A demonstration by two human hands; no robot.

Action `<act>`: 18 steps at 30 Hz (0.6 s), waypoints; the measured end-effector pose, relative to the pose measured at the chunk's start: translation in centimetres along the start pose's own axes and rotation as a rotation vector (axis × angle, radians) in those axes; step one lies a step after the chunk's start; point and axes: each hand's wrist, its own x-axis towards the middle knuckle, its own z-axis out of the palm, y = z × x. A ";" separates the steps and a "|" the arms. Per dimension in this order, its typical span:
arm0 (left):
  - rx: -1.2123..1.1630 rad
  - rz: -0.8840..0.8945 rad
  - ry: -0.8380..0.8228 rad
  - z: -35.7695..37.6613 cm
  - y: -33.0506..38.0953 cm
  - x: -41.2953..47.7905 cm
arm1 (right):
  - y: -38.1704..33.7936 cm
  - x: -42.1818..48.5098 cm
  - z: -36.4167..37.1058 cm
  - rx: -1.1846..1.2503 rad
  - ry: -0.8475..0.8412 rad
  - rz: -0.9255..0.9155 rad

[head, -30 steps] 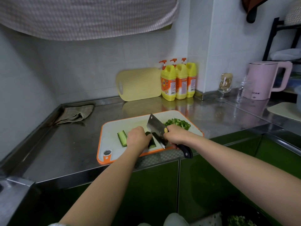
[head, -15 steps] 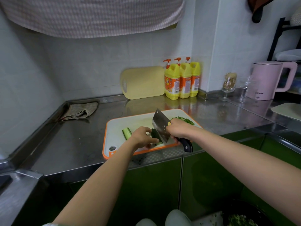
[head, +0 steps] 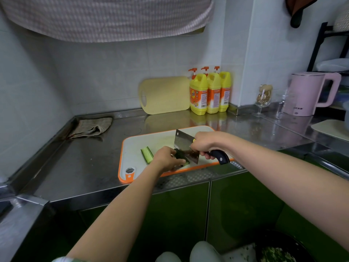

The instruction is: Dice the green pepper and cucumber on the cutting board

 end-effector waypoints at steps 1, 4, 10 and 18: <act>-0.010 -0.004 -0.003 -0.1 0.0 -0.1 | -0.4 0.0 -0.2 -0.022 -0.013 0.006; -0.031 -0.007 -0.007 -0.2 0.1 -0.1 | -1.4 0.1 -0.4 -0.082 -0.042 0.011; -0.051 -0.015 -0.015 -0.2 0.1 0.2 | -0.8 0.1 1.2 -0.088 0.003 -0.028; -0.026 0.002 -0.043 -0.4 0.2 0.2 | -0.2 1.5 3.6 -0.115 0.138 -0.065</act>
